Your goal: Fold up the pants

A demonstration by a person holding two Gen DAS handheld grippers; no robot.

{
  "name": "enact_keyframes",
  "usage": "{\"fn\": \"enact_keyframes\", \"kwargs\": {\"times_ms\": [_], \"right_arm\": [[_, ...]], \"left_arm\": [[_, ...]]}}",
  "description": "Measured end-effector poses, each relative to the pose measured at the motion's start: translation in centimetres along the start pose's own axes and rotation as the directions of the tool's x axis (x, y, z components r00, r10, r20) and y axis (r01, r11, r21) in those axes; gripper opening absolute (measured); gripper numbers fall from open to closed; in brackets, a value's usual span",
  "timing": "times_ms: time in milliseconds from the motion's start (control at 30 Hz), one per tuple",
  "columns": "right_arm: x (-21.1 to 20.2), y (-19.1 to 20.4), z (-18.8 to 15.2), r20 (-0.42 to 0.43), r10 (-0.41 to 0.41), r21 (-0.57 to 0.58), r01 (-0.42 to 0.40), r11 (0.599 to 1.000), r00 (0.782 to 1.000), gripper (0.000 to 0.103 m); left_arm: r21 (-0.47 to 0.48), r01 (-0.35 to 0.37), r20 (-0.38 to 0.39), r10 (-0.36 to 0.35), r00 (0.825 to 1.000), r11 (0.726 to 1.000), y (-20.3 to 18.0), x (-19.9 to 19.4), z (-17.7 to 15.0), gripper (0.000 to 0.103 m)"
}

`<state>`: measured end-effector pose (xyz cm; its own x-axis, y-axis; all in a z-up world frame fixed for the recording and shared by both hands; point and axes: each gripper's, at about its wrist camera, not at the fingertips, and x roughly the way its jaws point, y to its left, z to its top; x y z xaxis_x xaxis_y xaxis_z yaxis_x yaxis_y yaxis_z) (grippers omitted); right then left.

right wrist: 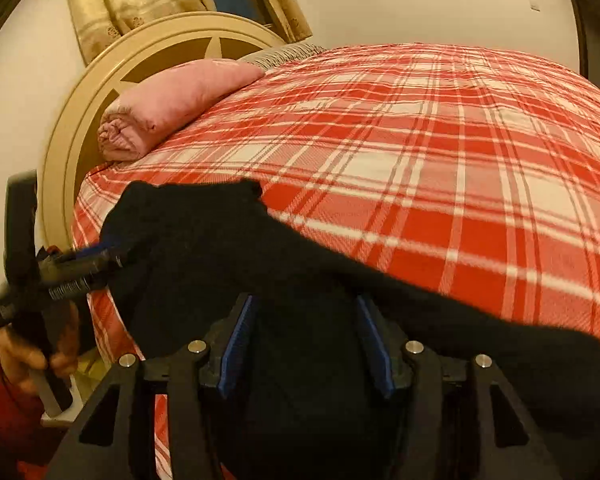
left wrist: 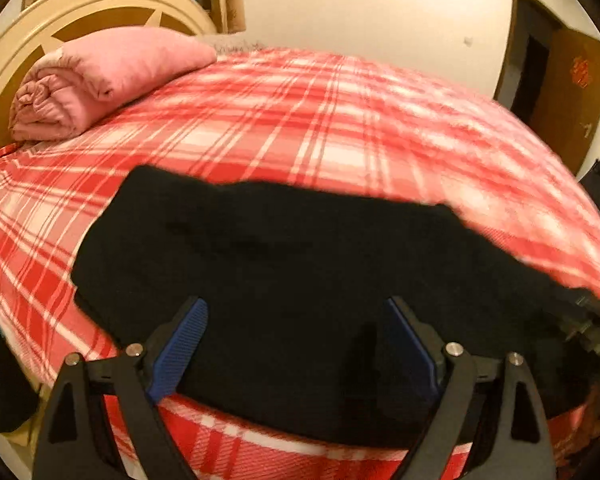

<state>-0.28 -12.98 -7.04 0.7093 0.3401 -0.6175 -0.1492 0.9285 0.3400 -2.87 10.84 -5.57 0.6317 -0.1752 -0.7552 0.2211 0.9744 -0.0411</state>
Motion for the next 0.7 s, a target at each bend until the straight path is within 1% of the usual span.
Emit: {"fn": "enact_keyframes", "kwargs": {"times_ms": [33, 67, 100, 133, 233, 300, 367, 467, 567, 633, 700], "right_arm": [[-0.9, -0.5, 0.3, 0.03, 0.036, 0.018, -0.037, 0.999, 0.999, 0.055], [-1.7, -0.8, 0.7, 0.051, 0.031, 0.017, -0.032, 0.999, 0.998, 0.055], [-2.1, -1.0, 1.1, 0.062, 0.009, 0.001, -0.009, 1.0, 0.998, 0.055], [-2.3, -1.4, 1.4, 0.057, -0.017, -0.032, 0.018, 0.999, 0.998, 0.055], [-1.5, -1.9, 1.5, 0.001, -0.043, -0.081, 0.043, 0.996, 0.999, 0.055], [-0.9, -2.0, 0.8, -0.029, -0.046, -0.093, 0.043, 0.995, 0.999, 0.055], [-0.2, -1.9, 0.1, -0.066, -0.03, -0.086, 0.024, 0.996, 0.997, 0.055], [-0.9, -0.6, -1.2, -0.067, -0.009, -0.143, -0.001, 0.99, 0.998, 0.055], [-0.9, -0.2, -1.9, -0.084, -0.01, -0.178, -0.005, 0.984, 0.996, 0.055], [-0.9, -0.4, -1.7, -0.091, -0.007, -0.164, -0.008, 0.987, 0.996, 0.055], [-1.6, -0.4, -1.4, -0.064, 0.0, -0.133, -0.008, 0.991, 0.998, 0.055]], "left_arm": [[0.006, -0.012, -0.009, 0.012, 1.0, 1.0, 0.1, 0.2, -0.4, 0.092], [0.008, -0.018, -0.019, 0.018, 1.0, 1.0, 0.4, 0.4, -0.8, 0.092], [-0.001, -0.01, -0.017, 0.01, 1.0, 1.0, 0.8, 0.4, -1.1, 0.093], [-0.013, 0.0, -0.014, -0.001, 1.0, 1.0, 1.2, 0.2, -1.3, 0.093], [-0.006, -0.004, -0.017, 0.004, 1.0, 1.0, 1.4, 0.1, -1.3, 0.093], [-0.006, -0.007, -0.018, 0.007, 1.0, 1.0, 1.2, 0.3, -1.0, 0.093], [-0.009, -0.005, -0.022, 0.004, 1.0, 1.0, 1.0, 0.3, -0.9, 0.092], [-0.005, -0.002, -0.024, 0.002, 1.0, 1.0, 1.0, 0.3, -1.0, 0.092], [-0.004, 0.001, -0.026, -0.001, 1.0, 1.0, 1.0, 0.4, -0.9, 0.092], [-0.009, 0.001, -0.029, -0.001, 1.0, 1.0, 0.9, 0.4, -0.7, 0.092], [-0.02, 0.011, -0.032, -0.012, 0.999, 1.0, 0.8, 0.3, -0.5, 0.092]]}}
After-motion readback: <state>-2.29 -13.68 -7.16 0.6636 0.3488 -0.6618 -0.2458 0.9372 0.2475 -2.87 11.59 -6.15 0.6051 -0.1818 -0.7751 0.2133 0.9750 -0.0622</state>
